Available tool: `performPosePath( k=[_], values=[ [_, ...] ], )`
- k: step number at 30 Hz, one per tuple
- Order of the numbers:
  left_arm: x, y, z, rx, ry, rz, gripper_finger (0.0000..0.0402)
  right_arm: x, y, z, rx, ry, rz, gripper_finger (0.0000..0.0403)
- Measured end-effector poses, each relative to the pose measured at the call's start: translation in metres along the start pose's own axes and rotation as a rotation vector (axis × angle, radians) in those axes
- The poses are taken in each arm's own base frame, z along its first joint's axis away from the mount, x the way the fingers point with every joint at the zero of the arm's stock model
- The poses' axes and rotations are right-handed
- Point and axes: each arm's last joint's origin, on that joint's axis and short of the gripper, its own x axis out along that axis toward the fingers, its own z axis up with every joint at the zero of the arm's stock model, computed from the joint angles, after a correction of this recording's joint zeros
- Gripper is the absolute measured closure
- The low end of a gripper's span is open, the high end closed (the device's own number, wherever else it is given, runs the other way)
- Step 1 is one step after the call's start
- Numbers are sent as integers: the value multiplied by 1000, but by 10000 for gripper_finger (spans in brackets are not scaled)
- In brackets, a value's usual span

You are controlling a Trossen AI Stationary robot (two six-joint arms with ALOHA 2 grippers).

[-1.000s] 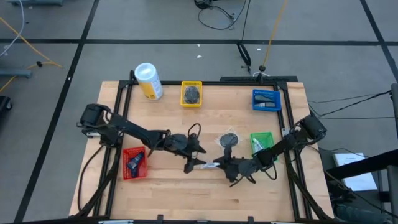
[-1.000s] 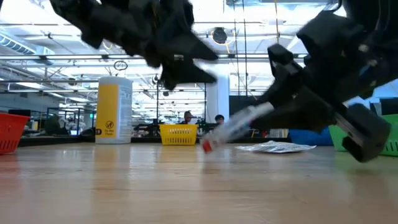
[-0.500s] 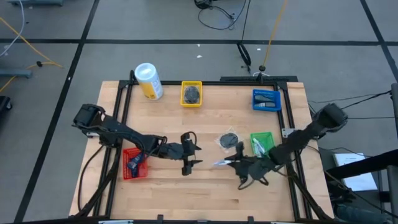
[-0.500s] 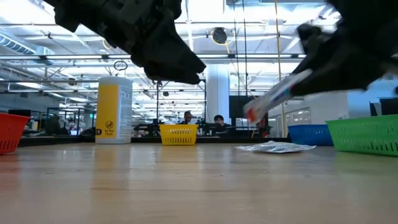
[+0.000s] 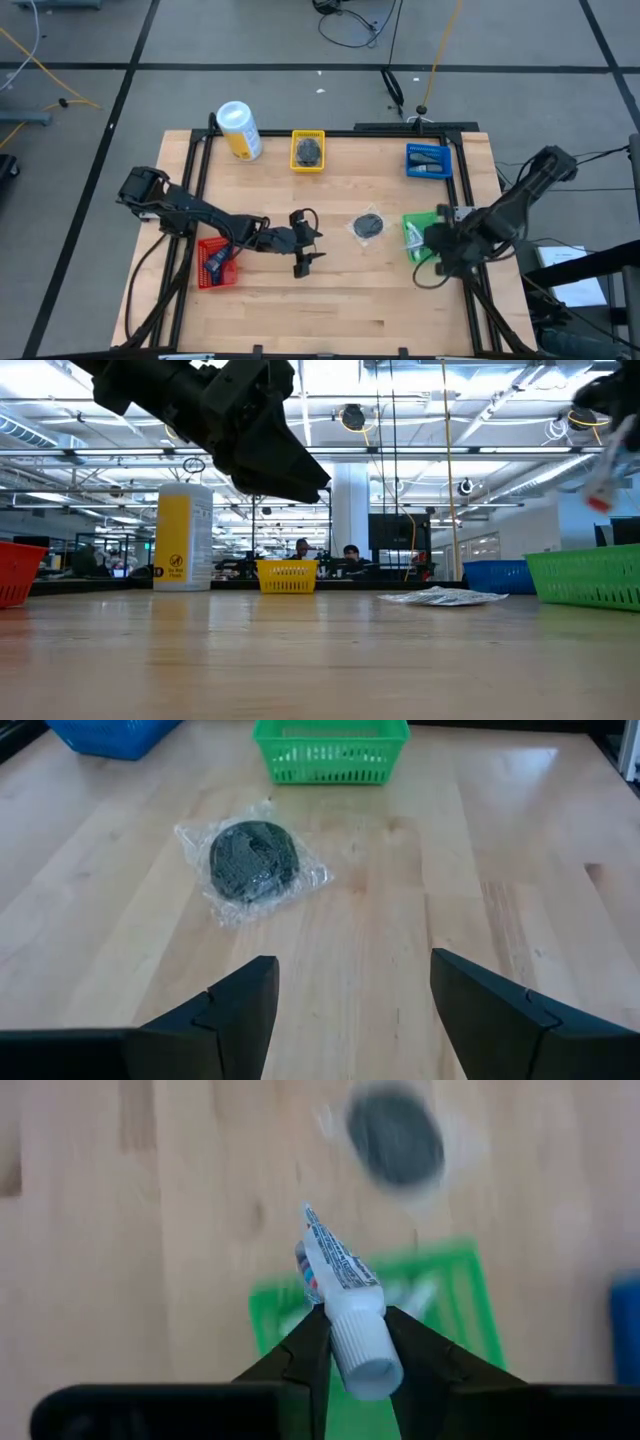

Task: Pick & Place Travel size toiletries
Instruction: Put the toothpaste into the green bin, then put the hairbrush into the yellow bin

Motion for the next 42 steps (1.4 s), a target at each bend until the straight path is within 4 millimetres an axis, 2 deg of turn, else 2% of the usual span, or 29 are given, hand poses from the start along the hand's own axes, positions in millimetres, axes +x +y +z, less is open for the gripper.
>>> performPosePath(
  k=[4, 8, 12, 17, 23, 30, 35, 39, 42],
  values=[
    [0, 0, 0, -1, 0, 0, 144, -19, -13, -7, 177, 154, -5, 336],
    [0, 0, 0, -8, 0, -1, 144, -17, -21, -13, 304, 155, -122, 336],
    [0, -1, 0, -17, 3, -1, 144, 1, -21, -19, 421, 105, -230, 333],
    [0, -1, -1, -18, 3, -1, 144, 32, -22, -32, 471, 106, -320, 333],
    [0, 0, 0, -25, -4, -1, 144, 61, -20, -44, 513, 93, -296, 306],
    [0, 0, 1, -40, -10, -3, 144, 79, -15, -53, 488, 147, -189, 246],
    [0, -2, 2, -38, -20, -8, 144, 76, -14, -50, 458, 143, -147, 212],
    [0, -2, 1, -36, -18, -9, 144, 63, -16, -41, 497, 135, -53, 208],
    [-1, -2, -1, -83, -7, 19, 144, 52, -18, -31, 518, 63, 35, 211]
  ],
)
